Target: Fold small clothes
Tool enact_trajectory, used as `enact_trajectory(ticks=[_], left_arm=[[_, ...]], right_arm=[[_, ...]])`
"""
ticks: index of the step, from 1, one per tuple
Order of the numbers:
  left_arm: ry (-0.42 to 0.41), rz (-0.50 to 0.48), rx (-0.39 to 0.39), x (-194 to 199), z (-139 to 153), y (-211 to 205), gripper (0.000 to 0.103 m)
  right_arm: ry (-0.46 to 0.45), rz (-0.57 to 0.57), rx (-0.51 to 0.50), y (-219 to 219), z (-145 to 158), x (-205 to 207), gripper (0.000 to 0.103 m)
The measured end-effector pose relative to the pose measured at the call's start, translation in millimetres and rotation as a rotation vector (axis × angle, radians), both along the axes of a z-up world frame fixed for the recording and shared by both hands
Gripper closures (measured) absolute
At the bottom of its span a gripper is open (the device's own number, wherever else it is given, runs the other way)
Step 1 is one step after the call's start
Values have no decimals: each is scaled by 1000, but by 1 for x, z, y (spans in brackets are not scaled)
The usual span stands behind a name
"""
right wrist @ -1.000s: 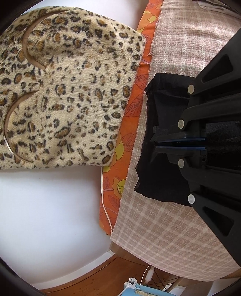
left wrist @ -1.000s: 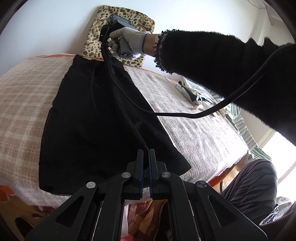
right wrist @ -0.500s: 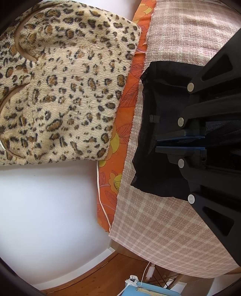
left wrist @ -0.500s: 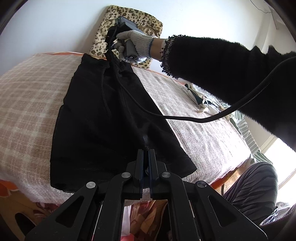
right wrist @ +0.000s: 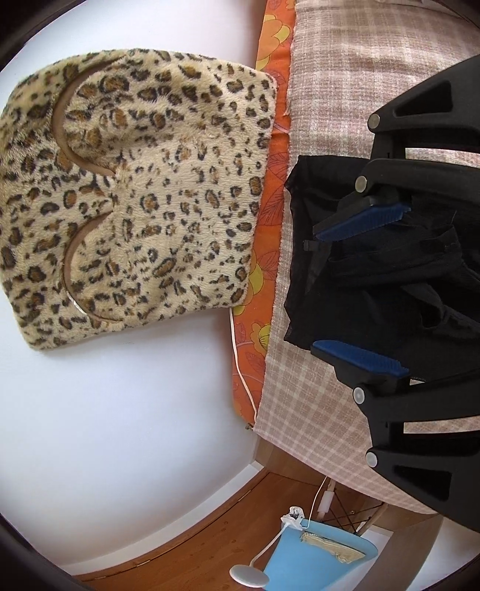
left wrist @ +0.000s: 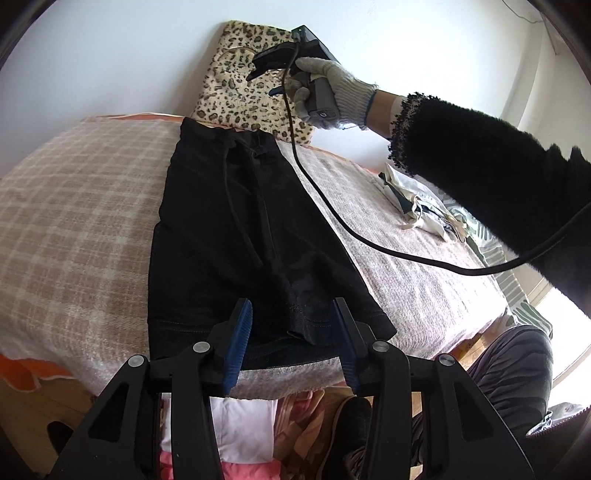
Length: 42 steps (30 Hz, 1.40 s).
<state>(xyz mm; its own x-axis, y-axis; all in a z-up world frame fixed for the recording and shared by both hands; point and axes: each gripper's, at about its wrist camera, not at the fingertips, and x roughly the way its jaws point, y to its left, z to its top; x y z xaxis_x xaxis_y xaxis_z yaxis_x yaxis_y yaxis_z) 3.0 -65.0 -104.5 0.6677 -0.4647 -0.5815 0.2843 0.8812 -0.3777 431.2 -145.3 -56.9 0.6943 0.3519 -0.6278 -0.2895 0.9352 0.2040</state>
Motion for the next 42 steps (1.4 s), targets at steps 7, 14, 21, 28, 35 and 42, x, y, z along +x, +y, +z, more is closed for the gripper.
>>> enact_trajectory(ticks=[7, 14, 21, 28, 35, 42], left_arm=[[-22, 15, 42, 8, 12, 28, 61], [-42, -1, 79, 29, 30, 52, 60], [7, 14, 96, 54, 34, 79, 52], [102, -23, 91, 79, 24, 90, 52], [250, -79, 2, 79, -10, 91, 52], [308, -115, 35, 73, -28, 78, 52]], right_arm=[[-4, -4, -7, -43, 1, -63, 44], [-21, 15, -90, -63, -14, -140, 44], [-19, 25, -102, -74, -44, -218, 44], [52, 68, -96, -76, -93, -283, 44], [127, 98, -87, -82, -135, -330, 44], [175, 88, -42, -90, -162, -359, 44]])
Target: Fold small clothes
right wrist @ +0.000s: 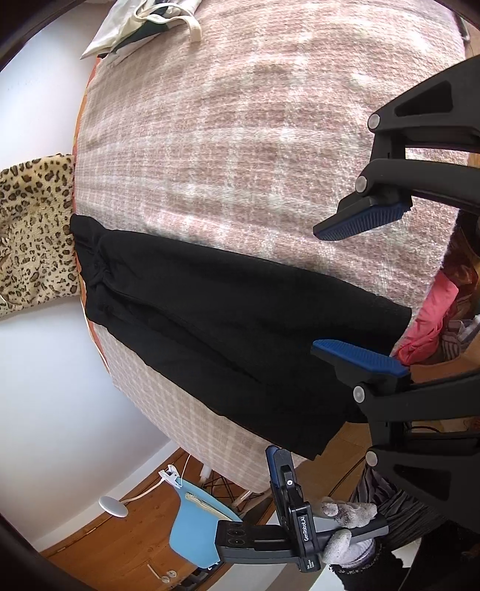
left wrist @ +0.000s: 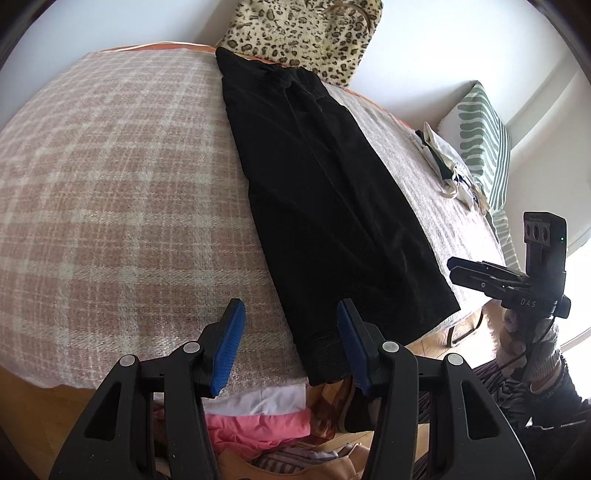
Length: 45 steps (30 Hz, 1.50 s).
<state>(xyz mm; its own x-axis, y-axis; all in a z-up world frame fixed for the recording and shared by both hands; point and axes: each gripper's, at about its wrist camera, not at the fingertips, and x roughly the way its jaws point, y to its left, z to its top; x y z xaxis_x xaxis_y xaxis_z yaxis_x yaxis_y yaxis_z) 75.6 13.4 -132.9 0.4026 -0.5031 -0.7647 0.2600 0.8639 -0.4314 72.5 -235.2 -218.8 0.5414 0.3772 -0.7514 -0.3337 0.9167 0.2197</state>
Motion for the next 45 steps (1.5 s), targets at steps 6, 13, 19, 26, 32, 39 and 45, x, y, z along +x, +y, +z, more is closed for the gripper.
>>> enact_trajectory(ticks=[6, 13, 19, 26, 32, 39, 45], left_arm=[[-33, 19, 73, -2, 0, -11, 52], [-57, 20, 116, -5, -1, -15, 52], [-56, 18, 117, -7, -1, -14, 52], [-59, -20, 128, -10, -1, -16, 44], [-65, -8, 141, -15, -1, -17, 44], [-57, -9, 101, -21, -1, -17, 52], [-48, -57, 85, -22, -2, -26, 84]], right_arm=[[3, 4, 19, 0, -4, -6, 45], [23, 1, 10, 2, -11, -3, 47], [7, -6, -6, 9, -12, 1, 46], [-26, 13, -23, 15, -15, -1, 37], [-17, 6, 0, 9, -13, -1, 37], [64, 21, 131, -13, -18, -3, 56], [52, 58, 97, -1, -20, -7, 62]])
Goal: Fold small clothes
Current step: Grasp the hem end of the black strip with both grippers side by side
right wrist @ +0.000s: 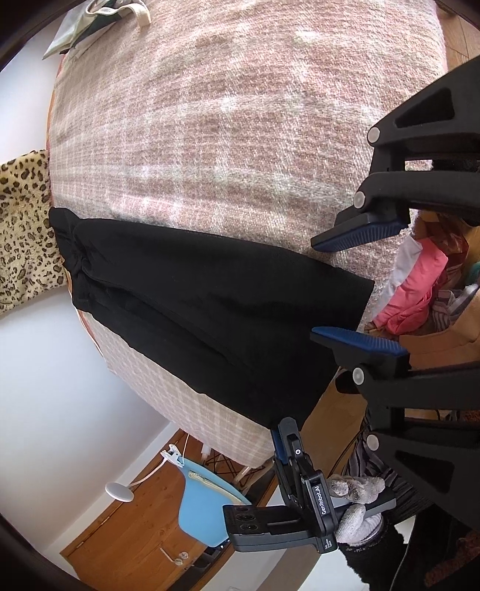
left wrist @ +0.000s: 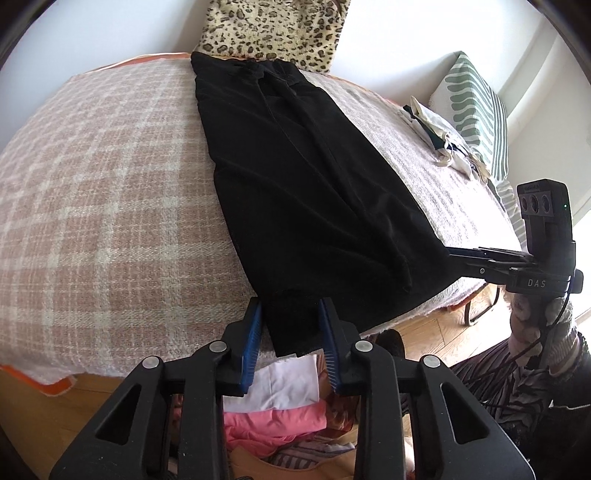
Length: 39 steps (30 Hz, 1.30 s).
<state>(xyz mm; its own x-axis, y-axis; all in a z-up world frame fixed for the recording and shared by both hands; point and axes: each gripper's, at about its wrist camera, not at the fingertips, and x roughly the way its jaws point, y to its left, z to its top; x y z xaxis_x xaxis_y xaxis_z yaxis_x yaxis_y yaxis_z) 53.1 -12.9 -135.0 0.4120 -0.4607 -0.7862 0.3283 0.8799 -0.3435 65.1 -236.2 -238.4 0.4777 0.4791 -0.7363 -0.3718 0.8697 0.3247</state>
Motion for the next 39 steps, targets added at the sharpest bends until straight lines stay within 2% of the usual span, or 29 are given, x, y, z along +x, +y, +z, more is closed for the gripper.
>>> enact_trajectory(ticks=[2, 3, 6, 9, 11, 13, 14, 15, 16, 18, 20, 21, 22, 25, 34, 39], left_arm=[[32, 9, -39, 3, -3, 3, 93], [44, 18, -58, 4, -4, 5, 95], [39, 34, -71, 3, -1, 9, 98], [16, 34, -62, 0, 2, 11, 98], [29, 27, -69, 1, 0, 10, 98], [54, 17, -79, 3, -3, 9, 98], [61, 22, -82, 3, -4, 9, 98], [69, 24, -87, 4, -5, 10, 98], [82, 26, -89, 4, -6, 11, 97], [108, 39, -111, 6, -7, 15, 96], [121, 45, -128, 6, -7, 18, 96], [114, 42, -125, 5, -6, 18, 96], [102, 39, -118, 4, -5, 17, 96], [60, 19, -116, 1, 2, 16, 98], [-38, 35, -145, 12, 33, 20, 99], [-59, 48, -147, 25, 41, 19, 99]], right_arm=[[0, -1, -13, 4, -1, 1, 73], [8, 0, -11, 6, -1, 1, 84], [5, -13, 7, 3, 0, 0, 98], [19, -26, 89, -8, 1, -1, 98], [41, -8, 115, -8, 0, 1, 98], [70, 17, 131, -5, -4, 3, 88], [90, 18, 131, -4, -7, 4, 77], [99, 28, 163, -4, -8, 4, 60], [106, 30, 183, -3, -8, 4, 55], [101, 31, 170, -2, -9, 4, 58], [105, 27, 175, -2, -10, 5, 68], [117, 24, 188, -4, -12, 6, 80], [126, 17, 204, -6, -13, 7, 86], [132, -1, 244, -14, -15, 10, 97], [110, -46, 367, -29, 5, 24, 99], [95, -42, 362, -22, 20, 35, 99]])
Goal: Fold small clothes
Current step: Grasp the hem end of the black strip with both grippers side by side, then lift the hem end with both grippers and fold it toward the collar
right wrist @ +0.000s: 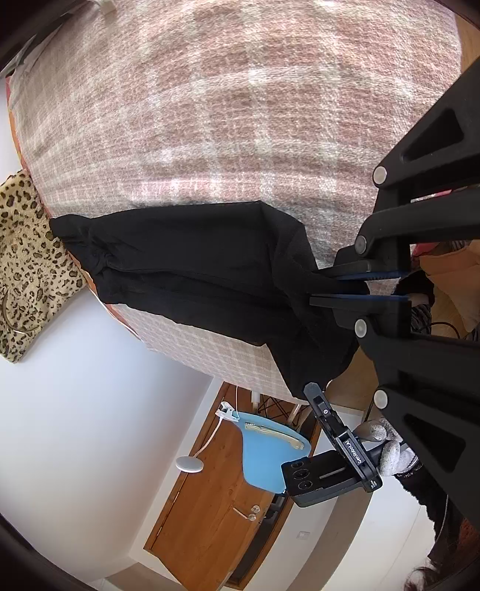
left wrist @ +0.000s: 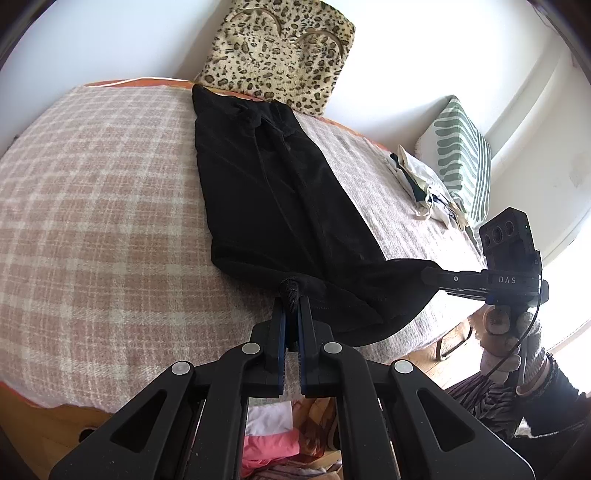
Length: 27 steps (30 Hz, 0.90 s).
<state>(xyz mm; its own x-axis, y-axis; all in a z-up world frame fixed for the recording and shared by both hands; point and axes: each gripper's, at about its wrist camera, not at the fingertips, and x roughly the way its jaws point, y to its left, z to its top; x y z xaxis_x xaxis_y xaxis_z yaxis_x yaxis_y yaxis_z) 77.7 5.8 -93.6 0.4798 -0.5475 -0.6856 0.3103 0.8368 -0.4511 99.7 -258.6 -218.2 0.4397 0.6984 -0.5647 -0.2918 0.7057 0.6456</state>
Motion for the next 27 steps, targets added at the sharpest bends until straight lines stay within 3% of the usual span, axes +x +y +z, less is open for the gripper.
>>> enact_trajectory(ticks=[7, 16, 27], left_arm=[[-41, 26, 27, 28, 9, -2, 99], [-52, 46, 68, 56, 2, -3, 99], [27, 75, 61, 88, -21, 0, 99]], right_arm=[[-18, -9, -19, 11, 17, 29, 99], [-5, -46, -78, 15, 9, 62, 99], [-4, -98, -66, 13, 11, 89, 99]])
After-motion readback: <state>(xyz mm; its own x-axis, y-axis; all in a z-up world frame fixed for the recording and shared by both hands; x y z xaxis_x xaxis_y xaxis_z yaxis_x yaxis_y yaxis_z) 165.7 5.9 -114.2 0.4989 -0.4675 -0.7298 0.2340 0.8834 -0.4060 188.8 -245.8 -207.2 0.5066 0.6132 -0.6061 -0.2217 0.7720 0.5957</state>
